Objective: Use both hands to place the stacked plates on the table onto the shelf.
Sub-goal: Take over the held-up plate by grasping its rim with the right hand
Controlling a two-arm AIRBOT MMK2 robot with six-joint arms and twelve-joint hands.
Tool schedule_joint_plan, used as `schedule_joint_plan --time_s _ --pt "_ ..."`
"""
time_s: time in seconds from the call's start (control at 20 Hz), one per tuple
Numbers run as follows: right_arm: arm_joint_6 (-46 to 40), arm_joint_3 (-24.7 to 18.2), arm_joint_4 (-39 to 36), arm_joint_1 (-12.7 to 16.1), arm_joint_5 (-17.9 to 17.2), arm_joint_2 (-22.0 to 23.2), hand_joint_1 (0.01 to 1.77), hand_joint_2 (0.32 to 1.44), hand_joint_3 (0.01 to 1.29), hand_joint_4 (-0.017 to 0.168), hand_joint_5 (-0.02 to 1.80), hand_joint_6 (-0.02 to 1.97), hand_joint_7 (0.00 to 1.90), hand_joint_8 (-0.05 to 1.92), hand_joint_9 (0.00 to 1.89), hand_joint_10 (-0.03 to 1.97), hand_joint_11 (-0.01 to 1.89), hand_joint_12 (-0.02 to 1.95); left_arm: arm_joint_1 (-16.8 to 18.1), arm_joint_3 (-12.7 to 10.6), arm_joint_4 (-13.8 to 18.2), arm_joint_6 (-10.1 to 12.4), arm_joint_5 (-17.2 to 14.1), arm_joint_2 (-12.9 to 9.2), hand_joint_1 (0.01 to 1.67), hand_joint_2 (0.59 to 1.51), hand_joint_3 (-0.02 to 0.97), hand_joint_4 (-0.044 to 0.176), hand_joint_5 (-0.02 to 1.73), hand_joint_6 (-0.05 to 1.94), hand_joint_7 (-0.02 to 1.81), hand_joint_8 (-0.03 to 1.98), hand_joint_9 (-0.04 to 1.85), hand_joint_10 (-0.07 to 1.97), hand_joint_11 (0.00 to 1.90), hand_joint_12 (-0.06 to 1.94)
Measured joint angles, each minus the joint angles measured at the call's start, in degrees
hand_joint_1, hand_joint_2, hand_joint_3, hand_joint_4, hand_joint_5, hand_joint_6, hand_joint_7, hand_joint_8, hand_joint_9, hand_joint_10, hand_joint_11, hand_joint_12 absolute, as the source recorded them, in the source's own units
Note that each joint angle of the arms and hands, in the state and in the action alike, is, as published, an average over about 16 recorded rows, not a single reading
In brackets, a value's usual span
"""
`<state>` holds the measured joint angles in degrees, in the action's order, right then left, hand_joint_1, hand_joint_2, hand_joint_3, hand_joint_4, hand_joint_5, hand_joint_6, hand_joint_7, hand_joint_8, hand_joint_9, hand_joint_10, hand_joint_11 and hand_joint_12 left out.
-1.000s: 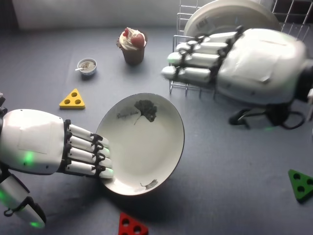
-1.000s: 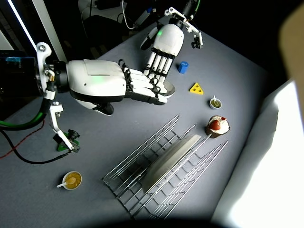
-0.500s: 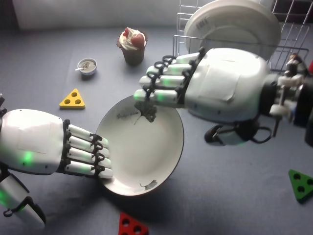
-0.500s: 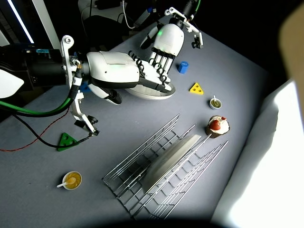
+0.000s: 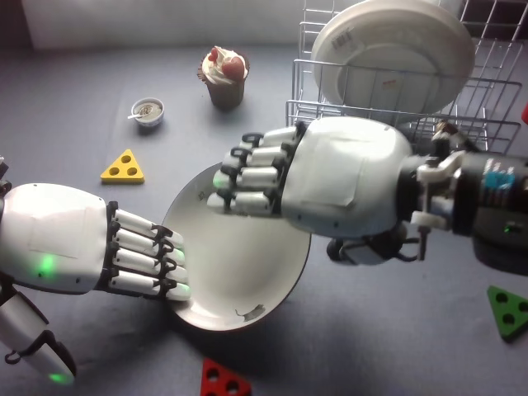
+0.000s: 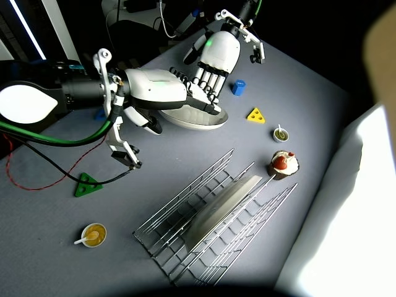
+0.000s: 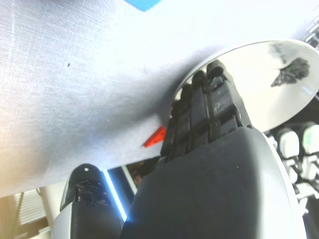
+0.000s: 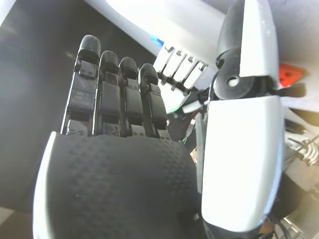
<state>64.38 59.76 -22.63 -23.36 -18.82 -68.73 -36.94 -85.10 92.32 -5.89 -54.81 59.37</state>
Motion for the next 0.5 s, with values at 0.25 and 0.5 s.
schedule_joint_plan --time_s 0.25,0.5 --pt "0.00 2.02 -0.93 -0.42 1.49 -3.11 1.25 0.84 0.01 0.005 0.27 0.02 0.22 0.01 0.25 0.01 0.36 0.04 0.09 -0.08 0.15 0.08 -0.05 0.07 0.07 1.043 -0.002 -0.010 0.07 -0.03 0.14 -0.01 0.17 -0.01 0.18 0.00" --pt "-0.01 4.12 -1.26 -0.59 2.61 -6.06 1.26 0.84 0.01 0.005 0.33 0.02 0.28 0.01 0.31 0.01 0.41 0.06 0.13 -0.09 0.22 0.12 -0.06 0.09 0.08 1.043 -0.002 -0.010 0.07 -0.03 0.14 -0.01 0.17 -0.01 0.18 0.00"
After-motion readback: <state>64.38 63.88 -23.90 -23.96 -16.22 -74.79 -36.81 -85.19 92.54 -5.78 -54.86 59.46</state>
